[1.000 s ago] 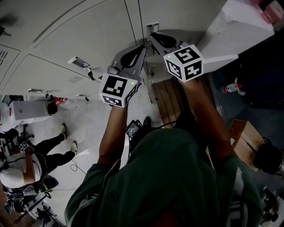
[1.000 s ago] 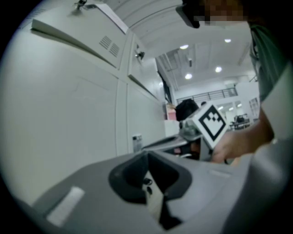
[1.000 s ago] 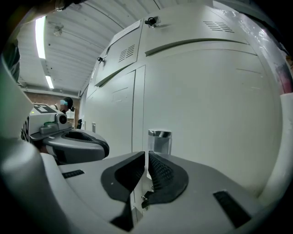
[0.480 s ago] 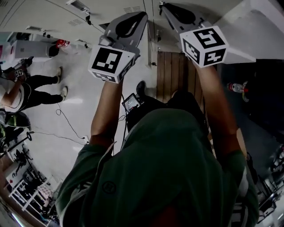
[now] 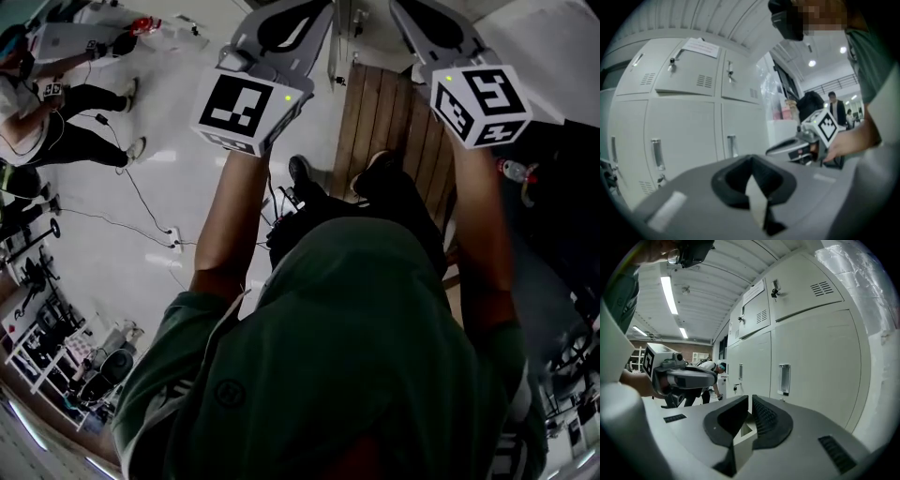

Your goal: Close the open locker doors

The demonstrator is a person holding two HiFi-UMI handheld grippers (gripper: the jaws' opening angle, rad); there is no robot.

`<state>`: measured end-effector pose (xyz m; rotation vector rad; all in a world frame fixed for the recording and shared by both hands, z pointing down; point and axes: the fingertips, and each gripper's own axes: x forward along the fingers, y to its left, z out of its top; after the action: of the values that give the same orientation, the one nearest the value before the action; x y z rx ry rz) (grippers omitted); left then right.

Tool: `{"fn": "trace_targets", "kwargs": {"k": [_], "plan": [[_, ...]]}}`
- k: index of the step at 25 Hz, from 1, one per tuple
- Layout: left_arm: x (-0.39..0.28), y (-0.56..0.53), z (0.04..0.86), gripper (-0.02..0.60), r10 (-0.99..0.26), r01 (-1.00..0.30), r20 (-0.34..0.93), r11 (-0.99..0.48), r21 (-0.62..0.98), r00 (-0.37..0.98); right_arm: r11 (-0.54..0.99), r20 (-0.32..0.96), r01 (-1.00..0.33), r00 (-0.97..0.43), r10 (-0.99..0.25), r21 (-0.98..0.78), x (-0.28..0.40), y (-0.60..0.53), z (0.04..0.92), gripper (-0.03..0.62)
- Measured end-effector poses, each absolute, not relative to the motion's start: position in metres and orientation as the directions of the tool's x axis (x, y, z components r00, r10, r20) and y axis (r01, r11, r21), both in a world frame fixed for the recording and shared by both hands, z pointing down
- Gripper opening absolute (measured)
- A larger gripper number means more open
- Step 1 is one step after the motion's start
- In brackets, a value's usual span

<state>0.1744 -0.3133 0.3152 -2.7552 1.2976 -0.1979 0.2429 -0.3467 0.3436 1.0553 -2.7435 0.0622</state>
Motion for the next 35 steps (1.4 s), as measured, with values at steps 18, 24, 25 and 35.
{"fn": "trace_targets", "kwargs": {"k": [18,24,25,35], "plan": [[0.112,-0.241,0.517,0.003,-0.733,-0.738,0.118,-0.675,-0.004,0.669,0.724,0.197,-0.683,-0.727,-0.658,-0.102,0.193,-0.24,0.551,0.025],[0.126,-0.253,0.605,0.003,-0.743,-0.758,0.176,-0.651,0.035,0.646,0.761,0.231,-0.637,-0.764,-0.602,-0.122,0.186,-0.257,0.632,0.025],[0.129,-0.254,0.613,0.003,-0.742,-0.758,0.178,-0.651,0.038,0.646,0.767,0.235,-0.63,-0.769,-0.594,-0.121,0.184,-0.261,0.639,0.025],[0.142,-0.268,0.636,0.005,-0.749,-0.766,0.196,-0.643,0.012,0.633,0.839,0.281,-0.539,-0.818,-0.501,-0.073,0.145,-0.284,0.668,0.026]]}}
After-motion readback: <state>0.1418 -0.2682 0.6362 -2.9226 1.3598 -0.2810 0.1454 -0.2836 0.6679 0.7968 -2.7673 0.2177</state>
